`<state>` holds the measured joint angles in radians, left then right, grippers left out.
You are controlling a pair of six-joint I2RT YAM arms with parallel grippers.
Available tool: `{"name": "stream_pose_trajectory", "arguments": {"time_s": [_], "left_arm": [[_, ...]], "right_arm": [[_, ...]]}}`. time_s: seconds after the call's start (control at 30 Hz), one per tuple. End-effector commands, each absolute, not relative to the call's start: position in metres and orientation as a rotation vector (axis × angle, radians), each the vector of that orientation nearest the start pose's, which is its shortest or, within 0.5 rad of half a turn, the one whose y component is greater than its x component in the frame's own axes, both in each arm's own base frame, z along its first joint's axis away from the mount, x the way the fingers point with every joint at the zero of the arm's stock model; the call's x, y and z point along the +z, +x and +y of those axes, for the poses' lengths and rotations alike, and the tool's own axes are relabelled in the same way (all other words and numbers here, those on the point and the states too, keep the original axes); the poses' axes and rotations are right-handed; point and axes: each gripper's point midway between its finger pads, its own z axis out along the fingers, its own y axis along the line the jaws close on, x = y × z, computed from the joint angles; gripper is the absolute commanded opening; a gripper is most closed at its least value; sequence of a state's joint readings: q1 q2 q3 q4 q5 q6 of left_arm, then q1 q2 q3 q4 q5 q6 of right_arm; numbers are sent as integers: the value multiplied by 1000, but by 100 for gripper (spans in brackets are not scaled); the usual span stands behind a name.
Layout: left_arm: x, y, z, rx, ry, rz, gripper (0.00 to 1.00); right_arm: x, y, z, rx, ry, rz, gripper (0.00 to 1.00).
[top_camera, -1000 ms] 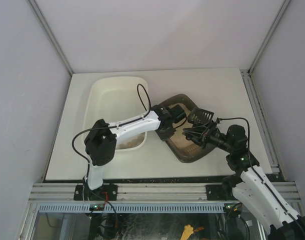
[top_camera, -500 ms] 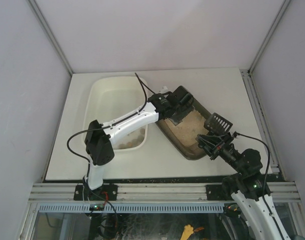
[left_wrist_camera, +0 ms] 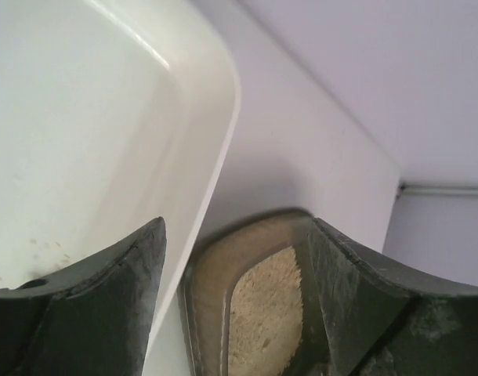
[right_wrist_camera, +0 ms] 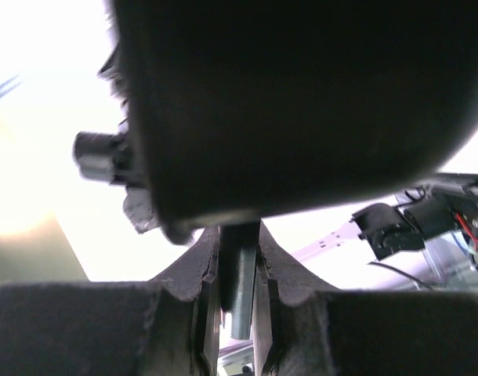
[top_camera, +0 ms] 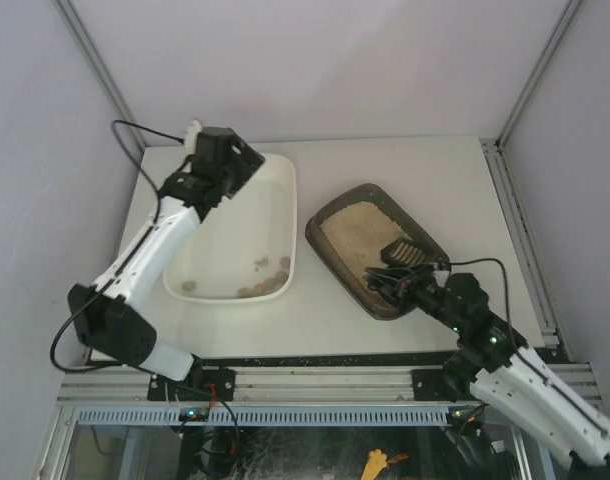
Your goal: Clean the litter box
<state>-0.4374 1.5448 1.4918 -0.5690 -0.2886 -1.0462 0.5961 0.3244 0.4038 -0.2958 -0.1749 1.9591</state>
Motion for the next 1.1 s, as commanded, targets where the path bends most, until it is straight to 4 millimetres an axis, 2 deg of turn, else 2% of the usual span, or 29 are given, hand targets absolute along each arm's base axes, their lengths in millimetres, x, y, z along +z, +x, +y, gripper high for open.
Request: {"name": "stream_pose_trajectory", "arguments": {"time_s": [0.0, 0.07, 0.13, 0.27, 0.43, 0.63, 0.7, 0.83, 1.07], "left_arm": [[326, 412, -129, -564, -703, 1884, 77], [327, 407, -112, -579, -727, 1876, 77], [327, 402, -99, -580, -739, 1872, 76], [321, 394, -78, -573, -750, 1880, 76], [301, 388, -58, -566, -781, 1927, 75], [276, 385, -41, -567, -842, 1967, 73], [273, 385, -33, -567, -873, 1962, 73], [270, 384, -19, -539, -925, 1937, 72], [265, 380, -13, -526, -962, 1924, 72]], "right_arm": [[251, 191, 243, 1937, 1430, 1823, 0], [243, 197, 265, 1980, 1487, 1858, 0], [236, 207, 278, 2022, 1560, 1809, 0], [227, 227, 281, 2043, 1743, 1589, 0], [231, 252, 273, 2052, 1805, 1368, 0], [206, 258, 257, 1883, 2054, 1102, 0], [197, 257, 256, 1855, 2097, 1084, 0], [199, 262, 248, 1844, 2113, 1055, 0], [199, 279, 222, 1759, 2166, 1048, 0]]}}
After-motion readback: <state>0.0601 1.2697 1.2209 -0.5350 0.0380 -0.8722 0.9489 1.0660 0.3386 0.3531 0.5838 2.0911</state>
